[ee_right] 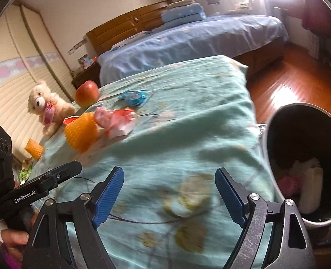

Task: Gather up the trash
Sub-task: 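Move both open tools back over the remaining items on the bed, then grasp the orange foam net with the left tool while the right tool grasps the red-white plastic bag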

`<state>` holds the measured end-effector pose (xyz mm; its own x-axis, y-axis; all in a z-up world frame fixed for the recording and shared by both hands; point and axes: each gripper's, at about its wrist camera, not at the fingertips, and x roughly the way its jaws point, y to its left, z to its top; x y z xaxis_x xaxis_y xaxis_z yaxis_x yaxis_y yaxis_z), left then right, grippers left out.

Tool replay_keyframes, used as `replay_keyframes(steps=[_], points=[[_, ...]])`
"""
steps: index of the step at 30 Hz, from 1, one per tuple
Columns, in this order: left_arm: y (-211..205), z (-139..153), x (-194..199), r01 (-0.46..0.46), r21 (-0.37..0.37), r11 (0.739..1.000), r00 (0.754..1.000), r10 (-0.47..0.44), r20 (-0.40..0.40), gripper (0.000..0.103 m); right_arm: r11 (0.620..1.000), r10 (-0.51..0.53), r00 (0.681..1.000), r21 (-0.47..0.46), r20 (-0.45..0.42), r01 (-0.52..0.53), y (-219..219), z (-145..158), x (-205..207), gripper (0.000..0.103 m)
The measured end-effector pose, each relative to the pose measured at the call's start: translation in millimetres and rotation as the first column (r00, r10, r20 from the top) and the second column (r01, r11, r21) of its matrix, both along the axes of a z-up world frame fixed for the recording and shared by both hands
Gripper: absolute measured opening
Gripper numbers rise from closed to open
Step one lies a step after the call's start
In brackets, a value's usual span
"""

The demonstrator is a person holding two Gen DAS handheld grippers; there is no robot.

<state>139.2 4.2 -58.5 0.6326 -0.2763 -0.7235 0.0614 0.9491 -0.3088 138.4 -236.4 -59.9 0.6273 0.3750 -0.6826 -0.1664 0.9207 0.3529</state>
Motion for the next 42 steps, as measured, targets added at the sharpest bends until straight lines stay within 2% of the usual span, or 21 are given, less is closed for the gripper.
replay_keyframes(steps=[8, 15, 26, 35, 36, 37, 38, 39, 41, 42], points=[[31.0, -4.8, 3.1, -0.066, -0.002, 0.998, 0.998, 0.066, -0.013, 0.065, 0.997, 0.073, 0.997, -0.007, -0.01, -0.073, 30.1, -0.6, 17.1, 0.085], [45.9, -2.8, 13.7, -0.089, 0.007, 0.996, 0.996, 0.089, -0.008, 0.065, 0.992, 0.124, 0.992, -0.01, -0.011, -0.124, 51.4, -0.3, 33.5, 0.085], [51.6, -1.8, 44.2, -0.054, 0.065, 0.996, 0.998, 0.055, -0.01, 0.065, 0.973, 0.224, 0.975, -0.055, -0.02, -0.224, 79.8, -6.5, 66.8, 0.085], [46.8, -8.7, 61.6, -0.033, 0.078, 0.996, 0.999, 0.035, -0.019, 0.064, 0.959, 0.275, 0.961, -0.062, -0.026, -0.276, 95.5, -7.2, 93.4, 0.085], [46.0, -8.9, 62.2, -0.035, 0.077, 0.996, 0.999, 0.037, -0.015, 0.06, 0.958, 0.281, 0.959, -0.058, -0.025, -0.282, 97.5, -7.5, 95.4, 0.085], [44.7, -8.6, 62.5, -0.035, 0.077, 0.996, 0.999, 0.035, -0.009, 0.049, 0.957, 0.286, 0.958, -0.054, -0.026, -0.287, 98.8, -8.0, 97.0, 0.084], [42.8, -8.6, 62.6, -0.028, 0.075, 0.997, 1.0, 0.028, -0.008, 0.043, 0.955, 0.292, 0.956, -0.046, -0.027, -0.293, 100.4, -9.1, 98.4, 0.082], [40.7, -9.3, 63.4, -0.018, 0.073, 0.997, 1.0, 0.019, -0.011, 0.035, 0.955, 0.294, 0.955, -0.04, -0.028, -0.295, 101.0, -10.1, 98.8, 0.071], [38.0, -9.6, 62.6, -0.008, 0.072, 0.997, 1.0, 0.008, -0.008, 0.03, 0.957, 0.286, 0.957, -0.048, -0.042, -0.288, 102.0, -13.4, 99.4, 0.053], [36.4, -9.0, 61.8, -0.004, 0.073, 0.997, 1.0, 0.004, -0.005, 0.028, 0.958, 0.281, 0.959, -0.045, -0.038, -0.282, 101.1, -13.8, 98.4, 0.052]])
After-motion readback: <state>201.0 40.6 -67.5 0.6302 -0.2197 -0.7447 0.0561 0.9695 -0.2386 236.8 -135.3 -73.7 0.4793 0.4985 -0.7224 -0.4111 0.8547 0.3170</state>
